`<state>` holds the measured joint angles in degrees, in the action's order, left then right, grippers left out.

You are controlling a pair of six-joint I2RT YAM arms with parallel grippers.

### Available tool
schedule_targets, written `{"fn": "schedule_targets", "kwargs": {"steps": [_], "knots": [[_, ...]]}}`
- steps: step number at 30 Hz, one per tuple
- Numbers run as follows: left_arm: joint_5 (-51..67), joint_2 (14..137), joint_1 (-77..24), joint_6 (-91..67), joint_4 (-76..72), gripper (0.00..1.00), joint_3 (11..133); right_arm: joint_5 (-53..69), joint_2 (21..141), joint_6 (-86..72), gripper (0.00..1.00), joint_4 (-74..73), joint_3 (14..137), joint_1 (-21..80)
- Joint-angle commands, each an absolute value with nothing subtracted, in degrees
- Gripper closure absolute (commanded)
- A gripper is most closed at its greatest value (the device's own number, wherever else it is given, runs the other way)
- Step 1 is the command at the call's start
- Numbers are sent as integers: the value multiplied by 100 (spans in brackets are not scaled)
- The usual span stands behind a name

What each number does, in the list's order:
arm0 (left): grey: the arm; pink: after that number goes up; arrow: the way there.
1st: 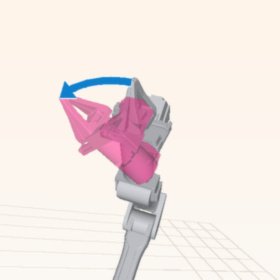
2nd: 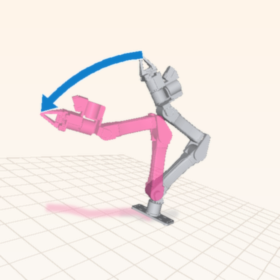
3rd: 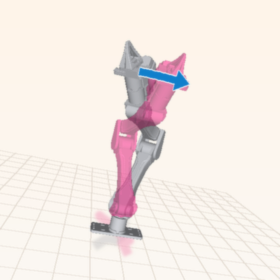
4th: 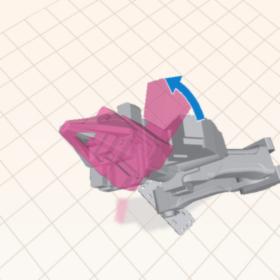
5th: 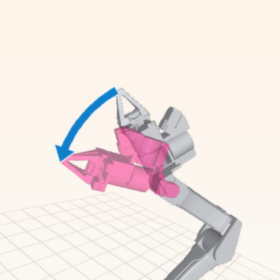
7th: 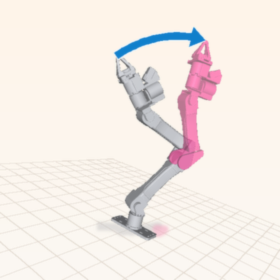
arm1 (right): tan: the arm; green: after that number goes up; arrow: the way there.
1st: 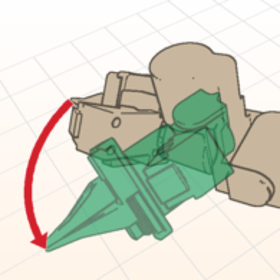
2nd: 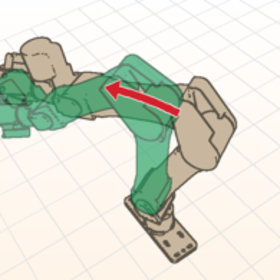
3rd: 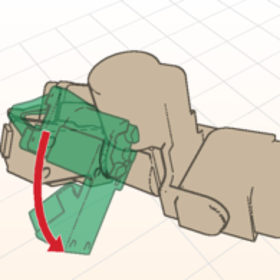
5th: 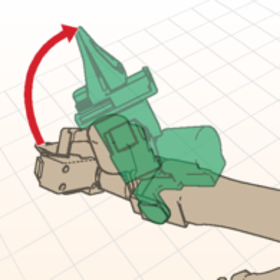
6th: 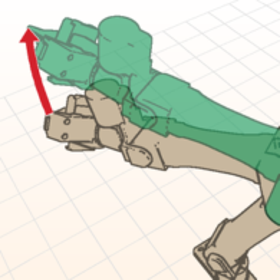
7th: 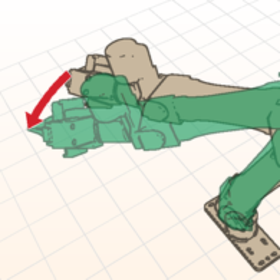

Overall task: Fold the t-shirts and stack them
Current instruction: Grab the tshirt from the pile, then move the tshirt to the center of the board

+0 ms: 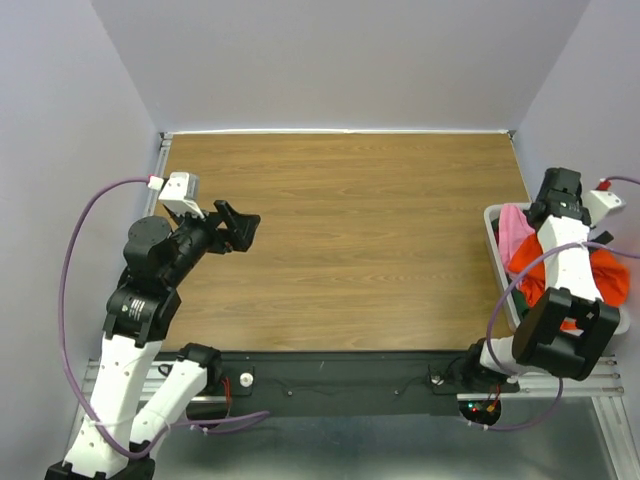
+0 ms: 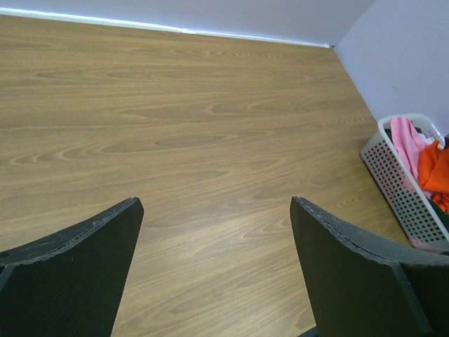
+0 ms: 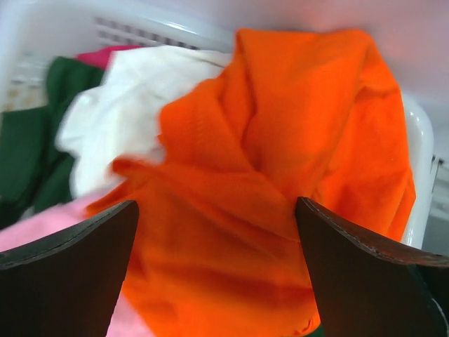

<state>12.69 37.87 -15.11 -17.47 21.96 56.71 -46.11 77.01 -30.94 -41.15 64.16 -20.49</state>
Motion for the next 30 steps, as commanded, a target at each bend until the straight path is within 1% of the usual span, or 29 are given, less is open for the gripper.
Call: {"fn": "schedule_targets", "kwargs": {"steps": [1,2,3,5,6,9,14,15,17,18,20,21,22,23,24,26,27,29,30], "knots": [[1406,3973,-1600,-1722,1916,1,5704,-4201,7831,-3498,2,-4000,6250,-2452],[1406,3990,-1600,-1723,1907,1,5713,-4192,7796,-3489,6,-3973,6214,-2452],[1398,3999,-1617,-1723,1916,1,5739,-4218,7761,-3481,22,-3964,6196,-2452],[1371,4008,-1617,-1723,1934,1,5766,-4271,7630,-3324,45,-3955,6283,-2452],[1362,4017,-1617,-1723,1951,1,5774,-4341,7437,-3235,69,-3955,6354,-2443],[1388,4034,-1617,-1731,1960,1,5774,-4229,7103,-2805,99,-3955,6801,-2216],[1354,4139,-1608,-1749,1995,1,5845,-3675,6847,-2471,99,-3946,7812,-1653],[1354,4148,-1617,-1766,2004,1,5862,-3552,6899,-2409,99,-3955,8066,-1417],[1354,4175,-1617,-1810,1995,1,5915,-3157,7188,-2259,99,-4051,8874,-1118],[1354,4192,-1608,-1828,1978,1,5941,-2781,7320,-2163,99,-4095,9390,-759],[1310,4227,-1617,-1846,1995,1,5976,-2576,7732,-2084,99,-4131,9964,-336],[1292,4245,-1617,-1854,2013,1,5994,-2479,7865,-2057,99,-4140,10228,118],[1275,4254,-1617,-1854,2039,1,6055,-2365,7997,-2039,99,-4140,10796,341],[1240,4271,-1608,-1872,2065,1,6082,-2234,8163,-2030,99,-4131,11071,543],[1222,4280,-1617,-1881,2074,1,6108,-1937,8496,-2022,99,-4122,11414,858],[1169,4271,-1608,-1916,2083,1,6170,-1776,8893,-1995,99,-4122,12424,1202],[1134,4289,-1617,-1933,2092,1,6213,-1471,9277,-1969,99,-4105,12750,1535],[1108,4280,-1608,-1986,2100,1,6258,-1118,9605,-1986,99,-3982,13417,1844],[1099,4280,-1608,-2012,2092,1,6293,-699,9867,-2012,99,-3886,13891,2098]]}}
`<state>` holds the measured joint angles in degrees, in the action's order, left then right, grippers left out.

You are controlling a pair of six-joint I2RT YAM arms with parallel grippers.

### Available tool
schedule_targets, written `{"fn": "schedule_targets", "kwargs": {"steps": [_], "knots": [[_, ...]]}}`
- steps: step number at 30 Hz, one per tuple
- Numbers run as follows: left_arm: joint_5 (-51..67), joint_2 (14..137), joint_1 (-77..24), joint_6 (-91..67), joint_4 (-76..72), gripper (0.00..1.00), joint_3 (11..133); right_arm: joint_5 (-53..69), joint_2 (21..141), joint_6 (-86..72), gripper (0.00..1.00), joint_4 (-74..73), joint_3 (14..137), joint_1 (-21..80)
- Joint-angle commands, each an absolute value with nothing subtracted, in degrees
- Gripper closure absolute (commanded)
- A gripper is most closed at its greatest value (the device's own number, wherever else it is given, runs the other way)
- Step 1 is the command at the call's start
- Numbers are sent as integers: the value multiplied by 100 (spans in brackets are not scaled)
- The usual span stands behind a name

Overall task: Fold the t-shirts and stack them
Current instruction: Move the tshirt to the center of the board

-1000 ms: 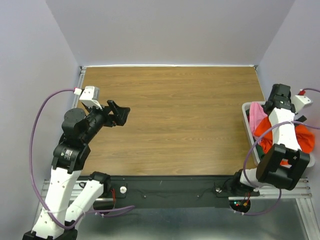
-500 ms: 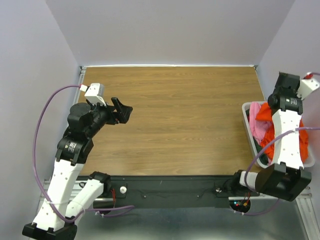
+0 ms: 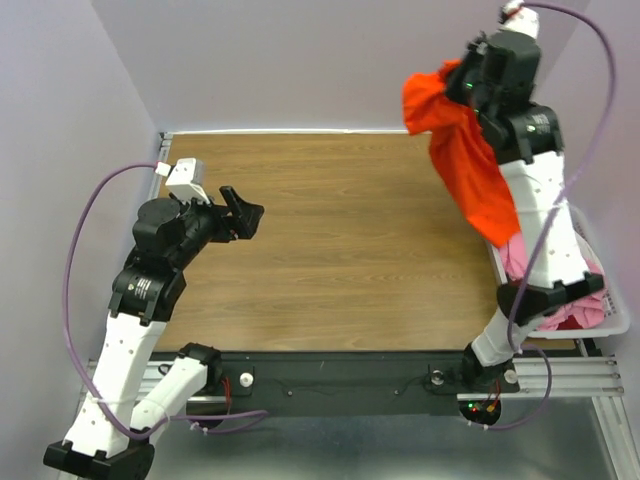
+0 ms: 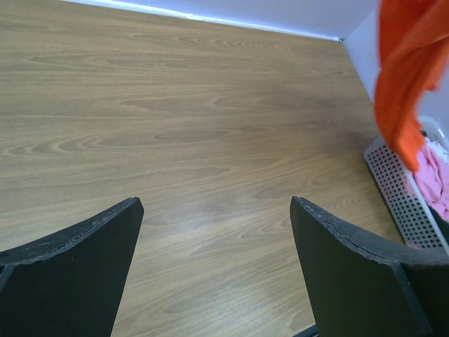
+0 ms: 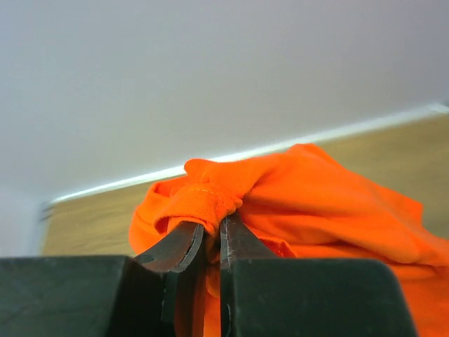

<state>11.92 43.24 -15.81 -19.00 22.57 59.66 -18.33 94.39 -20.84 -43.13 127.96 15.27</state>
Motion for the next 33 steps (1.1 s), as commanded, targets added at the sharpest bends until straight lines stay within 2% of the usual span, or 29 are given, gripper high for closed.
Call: {"fn": "schedule_targets", "kwargs": {"steps": [1,5,10,11,13,14,15,16,17,18,19,20,21,24,28,29,30,33], "knots": [[1099,4280,-1608,-2021,2109,1,6302,-573,9922,-2065,99,-3615,14052,2214],[1037,4306,-1608,-2030,2188,1,6354,-36,9687,-2319,99,-2623,13660,2645],[1011,4324,-1608,-2056,2250,1,6381,710,8957,-2356,99,-1942,11572,2663],[1011,4316,-1617,-2057,2250,1,6355,895,8712,-2347,98,-1942,11210,2663],[1019,4298,-1617,-2074,2276,1,6293,1221,8404,-2452,89,-1934,10306,2672],[1020,4280,-1608,-2109,2294,1,6258,1169,8185,-2557,86,-1925,9352,2663],[1028,4272,-1608,-2135,2320,1,6223,1056,7974,-2584,79,-1925,8734,2663],[1037,4254,-1617,-2153,2320,1,6110,811,7519,-2575,57,-1916,8232,2663],[1055,4245,-1608,-2171,2312,1,6048,635,7297,-2549,47,-1933,7757,2663],[1081,4219,-1608,-2214,2320,1,5986,441,7069,-2523,38,-1942,6777,2663],[1116,4219,-1608,-2232,2329,1,5864,39,6562,-2505,27,-1977,6376,2663],[1142,4201,-1608,-2267,2347,1,5801,-191,6330,-2409,23,-2091,5954,2663],[1160,4184,-1608,-2302,2347,1,5731,-367,6085,-2365,16,-2196,5419,2663],[1318,4218,-1617,-2521,2277,1,5424,-905,5485,-2338,12,-2811,4888,2654],[1696,4525,-1757,-2891,1864,1,5037,-406,5545,-2110,15,-3129,4930,2654],[1679,4753,-1845,-2935,1724,1,4967,-161,5772,-1892,16,-3120,5026,2654],[1592,4903,-1950,-2988,1653,1,4957,225,5975,-1803,22,-3111,5123,2654],[907,5527,-2346,-3190,1582,2,5053,518,6757,-1346,29,-3155,5589,2785]]}}
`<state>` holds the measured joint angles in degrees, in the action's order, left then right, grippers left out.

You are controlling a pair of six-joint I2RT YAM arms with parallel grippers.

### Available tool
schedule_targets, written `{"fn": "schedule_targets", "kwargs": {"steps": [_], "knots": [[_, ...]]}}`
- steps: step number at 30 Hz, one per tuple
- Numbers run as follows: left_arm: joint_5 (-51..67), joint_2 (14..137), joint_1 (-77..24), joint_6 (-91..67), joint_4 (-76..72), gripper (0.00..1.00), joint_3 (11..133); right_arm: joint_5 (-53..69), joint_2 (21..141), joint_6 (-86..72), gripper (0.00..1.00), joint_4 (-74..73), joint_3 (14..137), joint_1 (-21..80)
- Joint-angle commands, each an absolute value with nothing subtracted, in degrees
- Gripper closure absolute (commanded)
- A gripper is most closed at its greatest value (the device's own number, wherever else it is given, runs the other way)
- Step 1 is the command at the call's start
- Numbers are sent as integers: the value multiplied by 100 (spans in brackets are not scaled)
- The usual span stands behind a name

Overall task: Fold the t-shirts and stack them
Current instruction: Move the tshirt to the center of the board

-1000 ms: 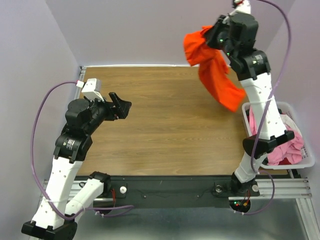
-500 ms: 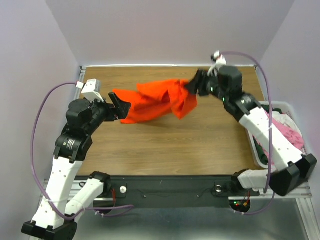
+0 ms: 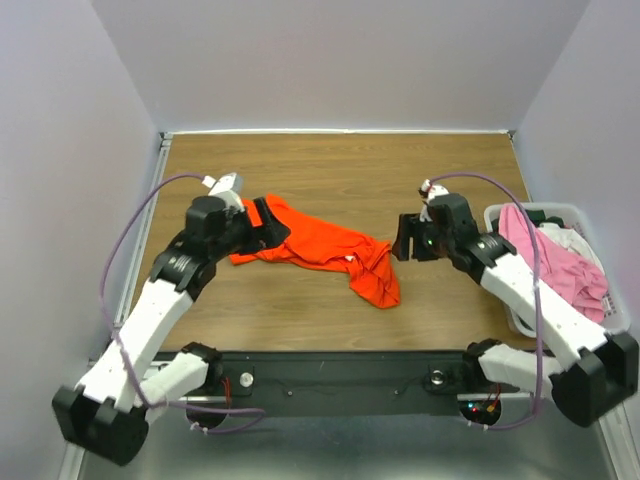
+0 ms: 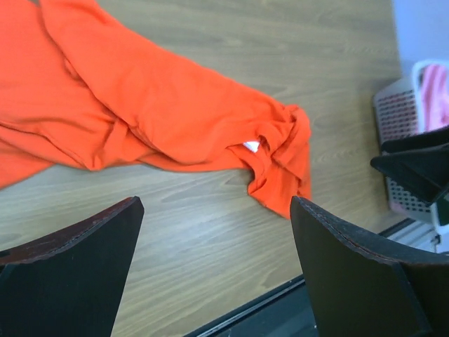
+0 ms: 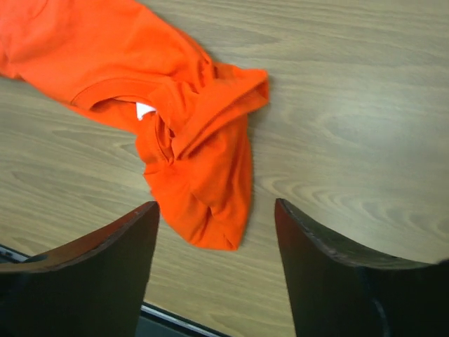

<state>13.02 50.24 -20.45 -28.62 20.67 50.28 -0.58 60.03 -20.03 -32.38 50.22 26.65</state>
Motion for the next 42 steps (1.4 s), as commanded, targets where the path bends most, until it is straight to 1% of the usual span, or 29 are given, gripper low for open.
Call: {"fn": "schedule_targets", "kwargs": {"steps": [1,3,4,5,6,9,13,18,19,26,28,30,31,32,33,34,38,41,42], "knots": [[618,5659,-2355,-3251,1573,3,5097,458,6924,-1232,30,-3155,5738,2882],[196,5914,-2338,-3453,1495,9,5098,326,7293,-889,32,-3138,6159,3110],[-172,5941,-2303,-3532,1416,18,5011,256,7686,-801,33,-3120,6335,3364],[-211,5941,-2216,-3585,1328,20,4940,255,7864,-661,33,-3085,6485,3488],[-159,5880,-1806,-3716,1144,22,4844,264,8206,-616,33,-3033,6773,3672],[692,5845,-804,-3675,827,21,4457,456,8682,-519,33,-2533,7091,3910],[895,6161,-379,-3288,905,19,4404,536,9796,-378,33,-2128,7609,4287],[1046,6381,-273,-3270,756,18,4202,448,10746,-272,36,-2057,8261,4807],[1037,6390,-264,-3261,738,18,4175,422,10888,-272,39,-2048,8331,4842],[949,6381,-211,-3120,738,18,4113,167,11698,-167,46,-2004,8859,4992],[905,6381,-211,-3085,738,18,4122,36,11768,-158,56,-2004,8921,5010],[896,6398,-211,-3059,764,18,4113,-184,11708,-150,69,-1995,8903,5010],[896,6407,-211,-3024,773,18,4122,-324,11620,-123,84,-2004,8895,5018],[905,6416,-211,-2997,773,18,4139,-430,11567,-114,92,-2004,8895,5010],[905,6442,-211,-2980,782,18,4140,-561,11514,-97,98,-2004,8895,5010],[905,6451,-211,-2945,791,18,4157,-850,11470,-62,99,-2004,8903,5010],[1028,6539,-211,-2892,782,18,4210,-1518,11181,228,99,-2013,8921,4922],[1116,6609,-211,-2865,791,18,4254,-1547,11013,150,99,-2013,8895,4589],[1125,6635,-220,-2857,782,17,4271,-1556,10900,28,99,-2013,8868,4301]]}}
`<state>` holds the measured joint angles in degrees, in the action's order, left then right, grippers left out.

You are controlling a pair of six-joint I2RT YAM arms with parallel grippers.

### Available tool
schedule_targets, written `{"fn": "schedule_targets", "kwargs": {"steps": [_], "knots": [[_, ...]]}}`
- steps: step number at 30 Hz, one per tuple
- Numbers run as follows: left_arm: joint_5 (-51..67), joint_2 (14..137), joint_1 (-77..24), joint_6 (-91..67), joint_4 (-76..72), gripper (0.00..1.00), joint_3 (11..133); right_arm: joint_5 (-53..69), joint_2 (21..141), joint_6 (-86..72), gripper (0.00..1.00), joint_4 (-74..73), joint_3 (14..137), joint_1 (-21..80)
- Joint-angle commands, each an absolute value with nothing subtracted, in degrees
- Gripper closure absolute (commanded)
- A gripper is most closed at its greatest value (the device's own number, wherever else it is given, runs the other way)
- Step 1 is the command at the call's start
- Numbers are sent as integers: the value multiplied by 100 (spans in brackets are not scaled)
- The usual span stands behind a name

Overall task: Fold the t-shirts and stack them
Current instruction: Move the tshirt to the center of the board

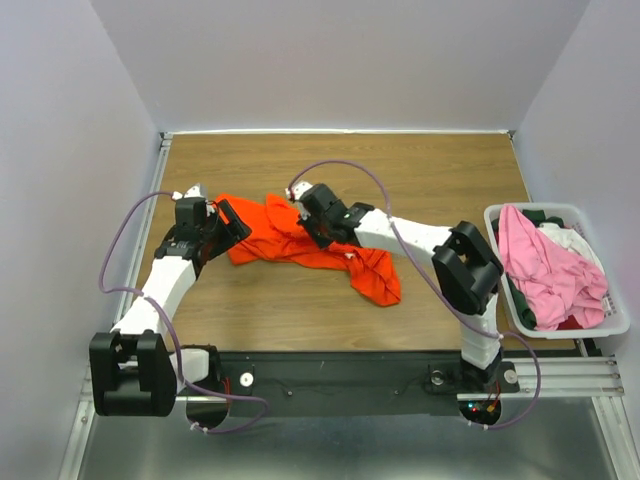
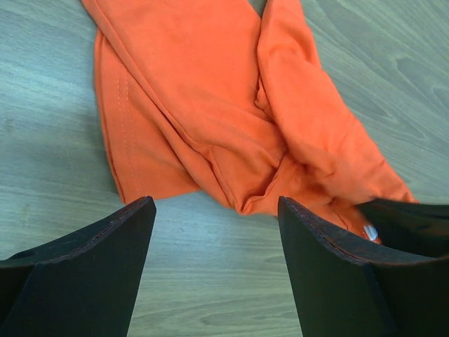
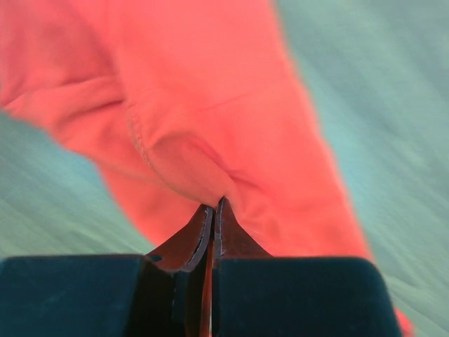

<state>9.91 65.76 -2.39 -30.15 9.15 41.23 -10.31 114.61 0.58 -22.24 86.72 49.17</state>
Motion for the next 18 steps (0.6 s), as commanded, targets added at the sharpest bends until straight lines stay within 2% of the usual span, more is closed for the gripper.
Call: {"fn": "schedule_targets", "kwargs": {"steps": [1,6,11,12,13,14,17,18], "knots": [[1134,6644,-220,-2839,791,17,4280,-1573,10838,18,99,-2013,8851,4141],[1143,6741,-264,-2742,791,17,4342,-1635,10573,-762,99,-2004,8885,2999],[1187,6838,-325,-2690,800,17,4368,-2108,10819,-1467,98,-2013,9070,1496],[1195,6838,-334,-2681,800,17,4359,-2170,10854,-1685,92,-2013,9079,1338],[1204,6873,-343,-2672,800,17,4368,-2197,10889,-1748,66,-2013,9105,1092],[1187,6890,-351,-2672,809,17,4368,-2189,10907,-1784,52,-2030,9123,1003],[1143,6952,-360,-2637,826,17,4394,-2154,10732,-1679,24,-2100,9132,949],[1116,6987,-360,-2628,826,17,4421,-1779,10497,-1574,22,-2101,9019,949]]}}
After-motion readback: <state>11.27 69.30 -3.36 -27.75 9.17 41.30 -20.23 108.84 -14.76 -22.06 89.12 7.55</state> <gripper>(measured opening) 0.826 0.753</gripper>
